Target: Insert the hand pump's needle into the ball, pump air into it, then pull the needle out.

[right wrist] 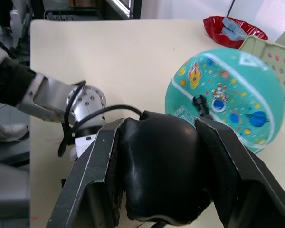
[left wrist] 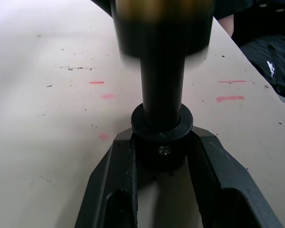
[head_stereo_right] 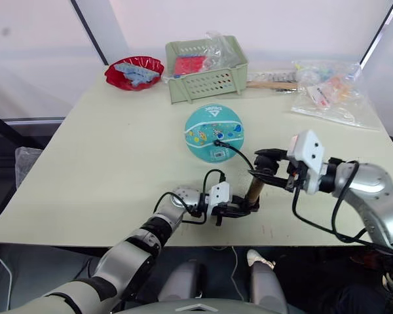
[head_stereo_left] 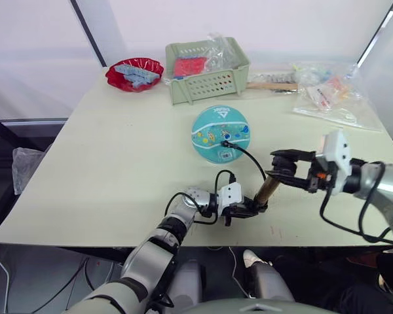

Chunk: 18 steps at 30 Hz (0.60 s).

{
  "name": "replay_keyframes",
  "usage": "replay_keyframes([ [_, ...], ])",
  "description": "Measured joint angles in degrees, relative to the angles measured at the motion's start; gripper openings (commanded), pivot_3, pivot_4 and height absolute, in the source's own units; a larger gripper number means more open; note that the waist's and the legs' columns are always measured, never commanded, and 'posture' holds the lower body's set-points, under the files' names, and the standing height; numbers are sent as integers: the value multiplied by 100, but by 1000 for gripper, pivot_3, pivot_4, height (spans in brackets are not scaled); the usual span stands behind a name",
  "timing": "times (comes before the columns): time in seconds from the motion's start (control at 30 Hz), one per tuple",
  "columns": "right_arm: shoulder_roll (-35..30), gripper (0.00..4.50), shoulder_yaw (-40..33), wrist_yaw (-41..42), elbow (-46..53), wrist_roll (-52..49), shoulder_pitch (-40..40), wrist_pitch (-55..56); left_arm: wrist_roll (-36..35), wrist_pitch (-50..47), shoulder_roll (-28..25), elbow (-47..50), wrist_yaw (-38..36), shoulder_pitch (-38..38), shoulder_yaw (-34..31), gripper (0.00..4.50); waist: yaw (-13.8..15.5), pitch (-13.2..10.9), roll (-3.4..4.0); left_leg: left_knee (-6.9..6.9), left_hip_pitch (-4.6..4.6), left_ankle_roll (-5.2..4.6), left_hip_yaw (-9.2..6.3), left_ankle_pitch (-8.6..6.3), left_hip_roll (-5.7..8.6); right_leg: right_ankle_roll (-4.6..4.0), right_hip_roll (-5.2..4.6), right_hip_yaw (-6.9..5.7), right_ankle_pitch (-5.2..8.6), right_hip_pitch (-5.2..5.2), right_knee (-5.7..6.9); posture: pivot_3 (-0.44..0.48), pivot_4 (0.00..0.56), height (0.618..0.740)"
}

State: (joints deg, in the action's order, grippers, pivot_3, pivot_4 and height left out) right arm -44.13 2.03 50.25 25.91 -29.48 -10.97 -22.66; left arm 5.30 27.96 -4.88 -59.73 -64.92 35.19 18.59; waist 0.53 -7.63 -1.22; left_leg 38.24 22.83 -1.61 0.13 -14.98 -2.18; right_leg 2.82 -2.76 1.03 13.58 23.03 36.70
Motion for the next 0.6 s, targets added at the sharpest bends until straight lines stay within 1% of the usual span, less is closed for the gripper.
replay_keyframes([
  [0.1, 165, 1940, 192, -67, -177, 247, 74, 171, 4, 0, -2, 0, 18, -11, -3, 1031, -6, 0, 0, 1, -5, 0, -1, 0, 0, 1, 0, -1, 1, -6, 0, 0, 150, 736],
  [0.3, 160, 1940, 87, 12, -202, 101, -28, -73, 4, 12, -2, 3, 35, -19, -2, 1031, -3, 0, 1, 1, -4, 0, -6, 0, 0, -3, 0, -4, -1, -7, 0, 0, 150, 736],
  [0.47, -44, 1940, -220, 131, -177, -324, -217, -619, -11, 55, 4, 20, 36, -29, -4, 1031, 4, -13, 5, 1, 4, 0, -8, 0, 0, -4, -2, -5, -1, -4, -2, 0, 150, 736],
  [0.6, -404, 1940, -587, 231, -91, -889, -587, -1124, -35, 65, 7, 54, 35, -40, -4, 1031, 9, -35, 13, 1, 10, 0, -8, 0, 1, -4, -4, -5, -2, 1, -2, 0, 150, 736],
])
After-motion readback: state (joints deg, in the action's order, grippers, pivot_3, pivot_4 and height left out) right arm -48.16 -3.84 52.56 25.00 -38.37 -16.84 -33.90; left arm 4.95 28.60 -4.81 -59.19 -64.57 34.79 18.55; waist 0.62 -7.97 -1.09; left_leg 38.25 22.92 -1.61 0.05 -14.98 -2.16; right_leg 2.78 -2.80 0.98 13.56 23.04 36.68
